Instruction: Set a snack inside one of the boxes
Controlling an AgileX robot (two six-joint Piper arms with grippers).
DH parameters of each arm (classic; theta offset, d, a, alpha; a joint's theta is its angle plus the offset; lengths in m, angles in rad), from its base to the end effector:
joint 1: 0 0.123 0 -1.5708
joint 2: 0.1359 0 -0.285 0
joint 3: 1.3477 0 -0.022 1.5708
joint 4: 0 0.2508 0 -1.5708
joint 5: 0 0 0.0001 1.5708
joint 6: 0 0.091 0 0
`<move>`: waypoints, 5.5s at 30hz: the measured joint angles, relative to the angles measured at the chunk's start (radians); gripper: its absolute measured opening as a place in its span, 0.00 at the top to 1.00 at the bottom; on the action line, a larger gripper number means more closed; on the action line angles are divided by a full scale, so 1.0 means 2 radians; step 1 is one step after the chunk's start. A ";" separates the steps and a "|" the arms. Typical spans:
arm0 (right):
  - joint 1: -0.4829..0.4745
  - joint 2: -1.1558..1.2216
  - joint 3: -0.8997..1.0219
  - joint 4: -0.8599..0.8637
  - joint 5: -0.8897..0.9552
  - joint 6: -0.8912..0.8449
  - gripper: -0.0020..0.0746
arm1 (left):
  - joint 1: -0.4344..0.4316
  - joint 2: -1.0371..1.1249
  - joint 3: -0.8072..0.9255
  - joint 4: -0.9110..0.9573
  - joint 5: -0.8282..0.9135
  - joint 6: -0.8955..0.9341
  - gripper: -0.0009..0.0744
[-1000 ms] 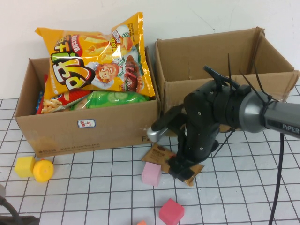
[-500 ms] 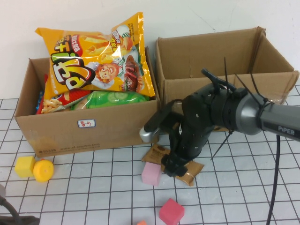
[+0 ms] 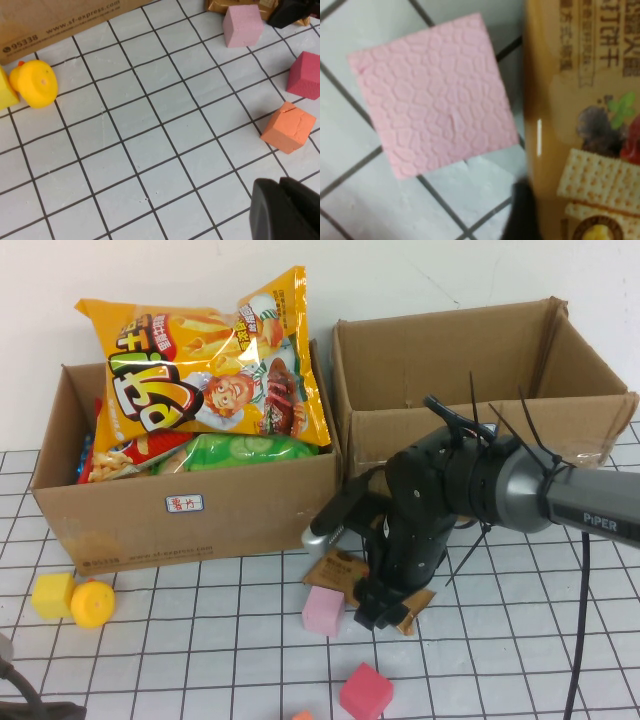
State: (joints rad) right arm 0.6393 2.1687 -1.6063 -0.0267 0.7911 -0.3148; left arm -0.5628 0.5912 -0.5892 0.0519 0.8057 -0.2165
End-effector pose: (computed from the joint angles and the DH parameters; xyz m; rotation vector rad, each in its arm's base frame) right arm 0.3631 0.2678 0.1526 -1.3227 2.5102 0.0397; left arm 0.0893 -0.0523 0.2957 0.4203 2.2754 -0.3405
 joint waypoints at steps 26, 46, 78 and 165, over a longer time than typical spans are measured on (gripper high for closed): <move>0.000 -0.042 -0.072 0.023 0.130 0.002 0.36 | 0.000 0.000 0.000 0.003 -0.003 0.004 0.99; 0.000 -0.208 -0.077 0.006 0.158 -0.023 0.36 | 0.000 0.000 0.000 0.005 -0.008 0.004 0.99; -0.037 -0.182 -0.078 -0.226 0.081 0.130 0.59 | 0.000 0.000 0.005 0.045 -0.058 0.006 0.99; -0.037 -0.873 0.583 0.029 -0.048 -0.005 0.97 | 0.288 -0.229 0.139 0.351 -0.190 -0.255 0.99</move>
State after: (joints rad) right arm 0.5658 0.4234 -0.4402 0.0305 0.6947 -0.3247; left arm 0.0128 0.1325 -0.3112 0.7545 0.4265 -0.7265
